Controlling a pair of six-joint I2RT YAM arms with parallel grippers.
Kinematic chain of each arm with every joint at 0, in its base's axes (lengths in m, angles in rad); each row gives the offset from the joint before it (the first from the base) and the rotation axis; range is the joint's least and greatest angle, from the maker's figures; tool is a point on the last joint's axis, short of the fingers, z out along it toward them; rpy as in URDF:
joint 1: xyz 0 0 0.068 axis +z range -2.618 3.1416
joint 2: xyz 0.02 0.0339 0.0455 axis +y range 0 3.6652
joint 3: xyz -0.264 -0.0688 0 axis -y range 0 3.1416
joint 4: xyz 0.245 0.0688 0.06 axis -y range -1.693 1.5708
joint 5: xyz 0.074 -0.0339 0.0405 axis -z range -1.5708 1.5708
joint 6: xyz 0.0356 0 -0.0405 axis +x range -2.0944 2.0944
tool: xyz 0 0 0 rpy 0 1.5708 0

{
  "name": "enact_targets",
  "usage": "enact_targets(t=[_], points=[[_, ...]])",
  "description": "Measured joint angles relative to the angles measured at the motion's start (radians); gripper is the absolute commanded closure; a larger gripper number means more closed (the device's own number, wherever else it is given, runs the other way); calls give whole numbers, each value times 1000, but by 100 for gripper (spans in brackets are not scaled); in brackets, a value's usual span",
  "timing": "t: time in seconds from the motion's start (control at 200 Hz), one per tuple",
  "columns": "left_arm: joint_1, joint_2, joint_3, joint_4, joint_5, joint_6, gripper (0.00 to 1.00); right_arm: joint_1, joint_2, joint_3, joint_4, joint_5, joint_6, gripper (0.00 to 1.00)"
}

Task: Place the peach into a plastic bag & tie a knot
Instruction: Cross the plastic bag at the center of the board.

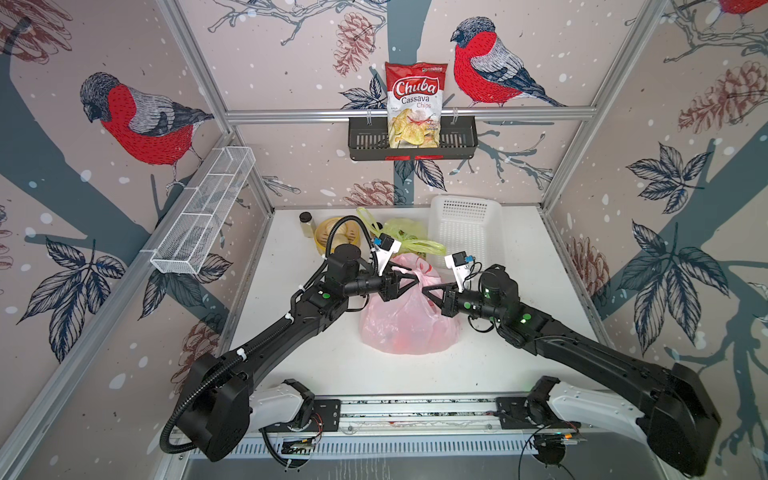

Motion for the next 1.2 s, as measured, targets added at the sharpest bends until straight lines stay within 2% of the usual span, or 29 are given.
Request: enact_targets(t=[0.39, 0.891, 1.101, 1.201], points=[[0, -4, 8, -18, 14, 14, 51, 6, -7, -9, 3, -16, 0, 100], [0, 52, 31, 3, 27, -31, 78, 57, 1, -2, -10, -19, -35, 100], [-6, 72, 40, 22, 40, -45, 79, 73, 24, 13, -26, -22, -54, 100], [-8, 86, 46, 29, 50, -49, 76, 75, 27, 16, -26, -23, -56, 100]])
